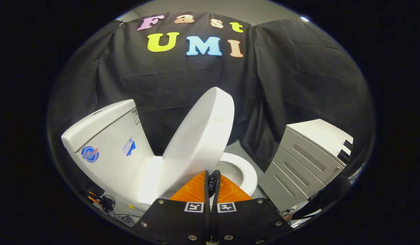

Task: Open the toilet lid.

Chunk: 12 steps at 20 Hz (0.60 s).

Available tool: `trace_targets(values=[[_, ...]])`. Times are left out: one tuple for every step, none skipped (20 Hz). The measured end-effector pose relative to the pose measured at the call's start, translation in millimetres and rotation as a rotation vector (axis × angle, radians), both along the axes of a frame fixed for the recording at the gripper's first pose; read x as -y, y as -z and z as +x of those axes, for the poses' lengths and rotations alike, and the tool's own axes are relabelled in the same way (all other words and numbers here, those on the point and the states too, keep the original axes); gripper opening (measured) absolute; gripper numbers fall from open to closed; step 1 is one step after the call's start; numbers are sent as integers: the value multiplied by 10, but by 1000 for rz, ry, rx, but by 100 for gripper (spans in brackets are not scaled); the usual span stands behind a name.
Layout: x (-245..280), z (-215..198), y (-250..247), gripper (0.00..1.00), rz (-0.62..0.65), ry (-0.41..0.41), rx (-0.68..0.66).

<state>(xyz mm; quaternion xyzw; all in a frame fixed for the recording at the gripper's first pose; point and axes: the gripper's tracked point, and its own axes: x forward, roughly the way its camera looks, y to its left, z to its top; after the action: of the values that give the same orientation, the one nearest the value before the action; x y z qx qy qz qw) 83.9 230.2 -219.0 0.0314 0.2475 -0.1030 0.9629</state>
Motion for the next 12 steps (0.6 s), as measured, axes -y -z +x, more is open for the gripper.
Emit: trace_targets(values=[[-34, -3, -33, 0, -1, -3, 6], [-74, 4, -71, 0, -6, -8, 9], [-112, 15, -88, 0, -14, -11, 11], [-152, 22, -122, 0, -26, -17, 13], [-191, 35, -137, 0, -37, -22, 15], [-226, 35, -162, 0, -45, -27, 18], [-253, 35, -193, 0, -49, -31, 22], [-277, 37, -206, 0, -49, -35, 25], [-306, 47, -221, 0, -46, -40, 28], [-334, 61, -247, 0, -40, -45, 34], [-366, 60, -261, 0, -34, -48, 38], [-401, 66, -293, 0, -33, -50, 40]])
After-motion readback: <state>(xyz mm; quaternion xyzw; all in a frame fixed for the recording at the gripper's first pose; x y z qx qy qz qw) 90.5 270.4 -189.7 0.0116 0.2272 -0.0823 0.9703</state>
